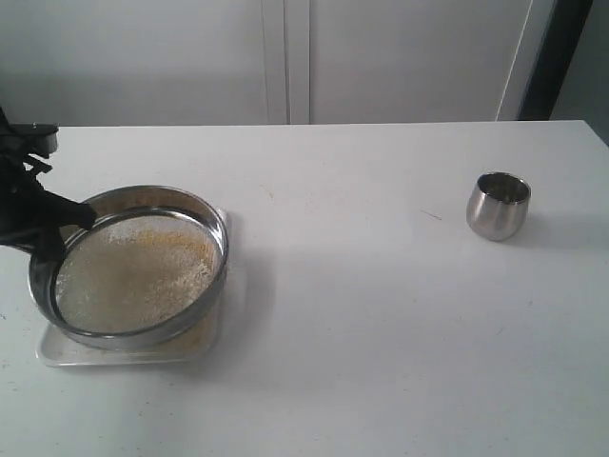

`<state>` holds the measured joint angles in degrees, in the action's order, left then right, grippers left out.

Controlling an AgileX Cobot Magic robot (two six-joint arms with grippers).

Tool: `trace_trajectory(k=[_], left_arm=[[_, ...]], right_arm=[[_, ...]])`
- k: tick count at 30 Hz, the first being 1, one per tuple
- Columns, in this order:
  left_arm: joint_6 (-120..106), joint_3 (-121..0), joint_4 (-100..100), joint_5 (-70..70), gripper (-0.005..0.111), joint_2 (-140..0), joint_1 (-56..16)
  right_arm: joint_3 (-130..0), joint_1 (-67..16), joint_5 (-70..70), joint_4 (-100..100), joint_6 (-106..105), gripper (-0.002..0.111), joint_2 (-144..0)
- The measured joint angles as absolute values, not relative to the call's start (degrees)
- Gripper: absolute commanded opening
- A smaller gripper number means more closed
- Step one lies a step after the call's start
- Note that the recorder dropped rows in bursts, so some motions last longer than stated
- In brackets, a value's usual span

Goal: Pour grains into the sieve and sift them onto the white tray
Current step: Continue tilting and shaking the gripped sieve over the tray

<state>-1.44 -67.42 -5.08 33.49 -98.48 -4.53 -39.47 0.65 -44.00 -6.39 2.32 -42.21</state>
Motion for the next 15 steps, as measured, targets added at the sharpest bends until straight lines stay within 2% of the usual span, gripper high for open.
trace_trajectory(k=[3, 6, 10, 13, 15], left_arm=[[4.93, -67.42, -7.39, 33.20, 0.000, -98.60, -2.85], [-5.81, -67.37, -9.34, 32.76, 0.000, -98.60, -5.41], [6.97, -67.96, -8.31, 30.18, 0.000, -99.18, -2.81], [1.20, -67.97, -5.86, 29.59, 0.000, -98.94, -4.72], [6.37, -67.97, -6.83, 29.86, 0.000, -99.16, -4.08]], right_arm=[[-39.47, 0.65, -44.00, -6.39, 2.32, 0.000, -42.21], [-39.47, 0.65, -44.00, -6.39, 2.32, 0.000, -42.21], [-39.47, 0.65, -44.00, -6.39, 2.38, 0.000, -42.21], [-39.47, 0.65, -44.00, -6.39, 2.38, 0.000, -42.21], [-39.47, 0.65, -44.00, -6.39, 2.38, 0.000, -42.21]])
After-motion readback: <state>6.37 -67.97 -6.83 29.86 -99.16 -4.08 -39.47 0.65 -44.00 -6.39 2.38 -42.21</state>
